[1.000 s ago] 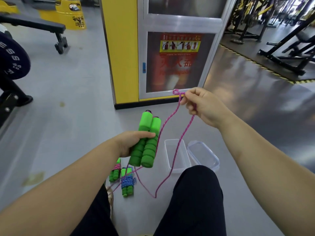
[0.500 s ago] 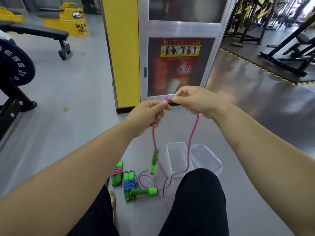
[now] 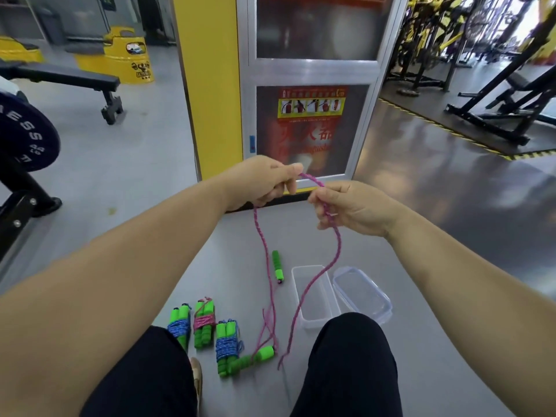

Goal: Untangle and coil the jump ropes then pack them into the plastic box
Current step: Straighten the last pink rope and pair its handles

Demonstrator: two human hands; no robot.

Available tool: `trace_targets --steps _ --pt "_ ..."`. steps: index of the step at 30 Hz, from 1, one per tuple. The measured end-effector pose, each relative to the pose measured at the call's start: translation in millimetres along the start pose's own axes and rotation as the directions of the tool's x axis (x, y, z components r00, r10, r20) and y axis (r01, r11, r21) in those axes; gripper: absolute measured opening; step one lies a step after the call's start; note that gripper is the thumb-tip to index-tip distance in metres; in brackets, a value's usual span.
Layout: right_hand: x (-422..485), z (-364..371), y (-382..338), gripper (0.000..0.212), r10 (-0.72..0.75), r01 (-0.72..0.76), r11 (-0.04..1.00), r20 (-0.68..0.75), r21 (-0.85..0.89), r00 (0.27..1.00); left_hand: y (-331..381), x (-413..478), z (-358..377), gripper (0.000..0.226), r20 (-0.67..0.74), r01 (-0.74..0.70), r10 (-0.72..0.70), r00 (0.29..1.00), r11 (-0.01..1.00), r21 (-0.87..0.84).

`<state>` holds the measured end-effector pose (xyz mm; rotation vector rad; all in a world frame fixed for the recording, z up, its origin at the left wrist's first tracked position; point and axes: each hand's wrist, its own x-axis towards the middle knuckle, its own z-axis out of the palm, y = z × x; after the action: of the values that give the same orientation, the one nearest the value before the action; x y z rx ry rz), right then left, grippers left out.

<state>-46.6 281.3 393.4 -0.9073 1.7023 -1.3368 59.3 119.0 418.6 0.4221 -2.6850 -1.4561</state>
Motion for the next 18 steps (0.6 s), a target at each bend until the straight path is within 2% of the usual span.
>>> trace_targets --steps 2,3,5,8,9,11,13,15,16,18 --pt "0 -16 -4 0.015 -0.099 0.077 0.989 -0.178 -0.126 0.979 -13 -4 -1 0.037 0.054 0.046 -0.050 0.997 0.997 0.068" --pt "1 -24 -5 0.013 -0.137 0.107 0.987 -0.266 -0.123 0.954 -23 -7 4 0.036 0.088 0.080 -0.084 0.993 0.996 0.043" --pt "1 -26 -3 0.017 -0.141 0.148 0.989 -0.345 -0.008 0.928 -41 -12 21 0.036 0.098 0.109 -0.096 0.991 0.985 -0.137" --pt "5 -4 1 0.033 -0.051 0.089 0.980 -0.208 0.178 0.977 -51 -9 52 0.029 0.057 0.003 0.023 0.998 0.907 -0.420" --pt "7 6 2 0.036 -0.040 0.075 0.973 -0.163 0.218 0.986 -49 -7 62 0.031 0.090 -0.009 0.058 0.994 0.885 -0.466" --pt "10 22 1 0.035 -0.021 0.077 0.934 -0.164 0.348 0.986 -46 -5 80 0.018 0.165 0.008 0.077 0.983 0.886 -0.464" --pt "11 23 -5 0.039 0.019 0.112 0.817 -0.221 0.565 0.975 -48 -5 91 0.024 0.192 0.069 0.019 0.981 0.895 -0.440" --pt "12 8 -7 0.042 0.066 0.214 0.595 -0.313 0.775 0.948 -58 -8 92 0.035 0.185 0.103 -0.027 0.982 0.903 -0.417" --pt "12 -5 -6 0.041 0.106 0.281 0.496 -0.379 0.822 0.919 -67 -9 90 0.037 0.197 0.115 -0.041 0.980 0.916 -0.383" --pt "12 -37 6 0.039 0.206 0.394 0.408 -0.504 0.823 0.839 -89 -16 81 0.038 0.232 0.160 -0.095 0.968 0.947 -0.278"
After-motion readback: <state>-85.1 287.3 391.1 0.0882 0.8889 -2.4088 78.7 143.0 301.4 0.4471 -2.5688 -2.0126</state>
